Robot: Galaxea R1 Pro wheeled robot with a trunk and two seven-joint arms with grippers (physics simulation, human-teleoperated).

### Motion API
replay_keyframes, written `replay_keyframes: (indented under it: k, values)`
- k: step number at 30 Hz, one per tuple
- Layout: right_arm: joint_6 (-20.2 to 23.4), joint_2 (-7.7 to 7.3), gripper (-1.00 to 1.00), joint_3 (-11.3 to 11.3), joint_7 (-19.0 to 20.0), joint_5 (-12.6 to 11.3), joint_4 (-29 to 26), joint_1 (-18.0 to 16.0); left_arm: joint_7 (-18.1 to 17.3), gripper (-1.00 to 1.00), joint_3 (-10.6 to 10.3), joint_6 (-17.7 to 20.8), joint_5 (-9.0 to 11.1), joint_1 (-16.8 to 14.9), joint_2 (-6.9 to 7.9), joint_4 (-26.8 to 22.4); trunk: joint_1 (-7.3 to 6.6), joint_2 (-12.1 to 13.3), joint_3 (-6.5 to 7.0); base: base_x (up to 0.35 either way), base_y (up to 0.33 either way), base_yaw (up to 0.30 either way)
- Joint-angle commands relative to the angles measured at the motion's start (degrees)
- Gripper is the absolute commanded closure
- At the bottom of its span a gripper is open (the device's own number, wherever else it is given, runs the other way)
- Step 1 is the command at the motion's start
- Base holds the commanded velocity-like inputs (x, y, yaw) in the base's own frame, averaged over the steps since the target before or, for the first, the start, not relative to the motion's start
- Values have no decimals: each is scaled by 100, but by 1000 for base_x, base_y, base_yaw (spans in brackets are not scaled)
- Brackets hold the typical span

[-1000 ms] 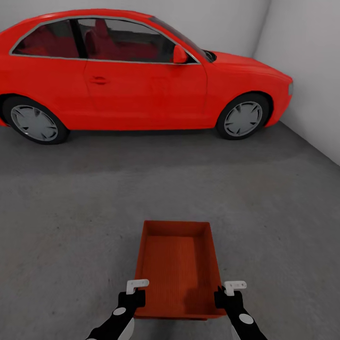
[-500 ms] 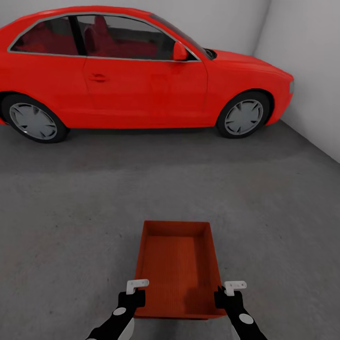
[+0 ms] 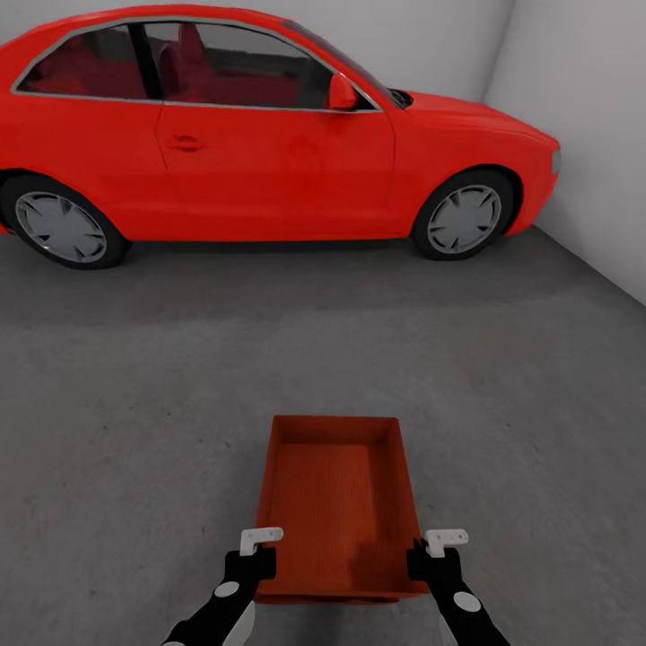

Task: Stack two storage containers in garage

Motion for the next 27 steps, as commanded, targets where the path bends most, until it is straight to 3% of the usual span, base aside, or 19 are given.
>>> replay_keyframes:
  k: [1,27]
  values:
    - [-11,5,100,111,49,24,341,2,31,100,57,72,7,-7,-7,27,1,-3,-5,0,0,0]
    - [-11,5,100,111,40,24,341,2,30,100,63,62,9,-8,-7,20,1,-3,-5,0,0,0]
